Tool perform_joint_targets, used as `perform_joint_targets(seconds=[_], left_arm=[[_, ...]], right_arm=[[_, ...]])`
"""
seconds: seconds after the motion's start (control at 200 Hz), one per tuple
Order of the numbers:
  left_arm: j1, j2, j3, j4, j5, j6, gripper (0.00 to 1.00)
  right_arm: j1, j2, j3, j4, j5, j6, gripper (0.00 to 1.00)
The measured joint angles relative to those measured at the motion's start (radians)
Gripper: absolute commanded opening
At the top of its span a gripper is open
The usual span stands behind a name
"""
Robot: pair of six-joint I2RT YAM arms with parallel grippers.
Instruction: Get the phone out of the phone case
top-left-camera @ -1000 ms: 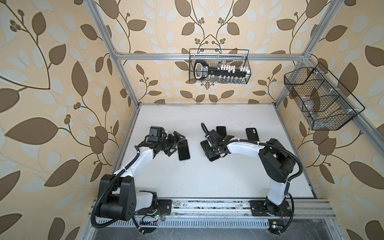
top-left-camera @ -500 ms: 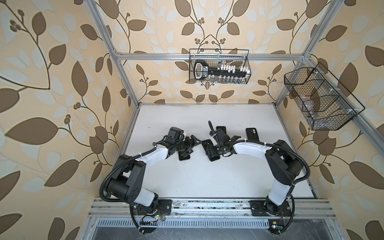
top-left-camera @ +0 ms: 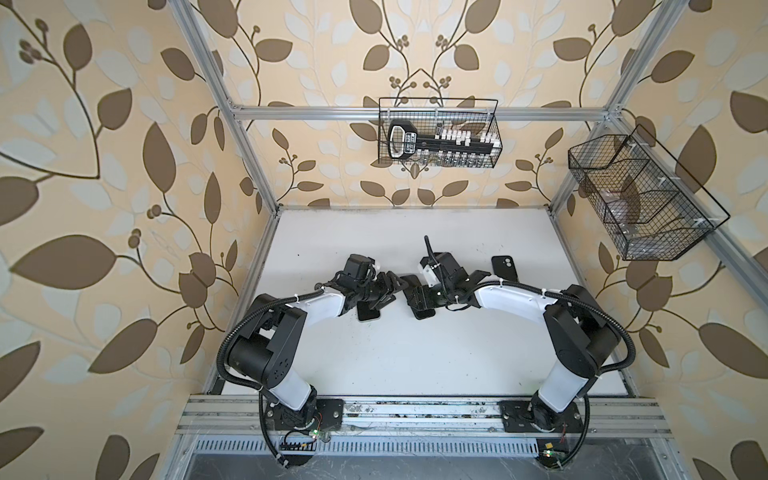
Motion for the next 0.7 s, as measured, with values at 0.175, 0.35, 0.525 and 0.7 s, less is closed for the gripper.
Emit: perform_joint_targets(seconds=[0.175,0.35,0.525,0.7], left_arm=[[-0.007,0.025,0.005,0.038,0.013,-0.012,0.52],[-0.013,0.042,0.014,0.055,0.016,-0.023,0.43],[-0.013,0.059,0.02,0.08,0.018,-0.029,0.32],[-0.013,0.072,0.021,0.101,0.019,-0.039,0.19]], right_arm=[[0.003,0.0,0.0,0.005,-0.016,0.006,0.6],[0.008,-0.017,0.0,0.005,-0.025,0.009,0.6],[0.011,-0.034,0.0,0.005,-0.029,0.01,0.59],[0.014,-0.035,-0.001,0.004,-0.033,0.01,0.59]])
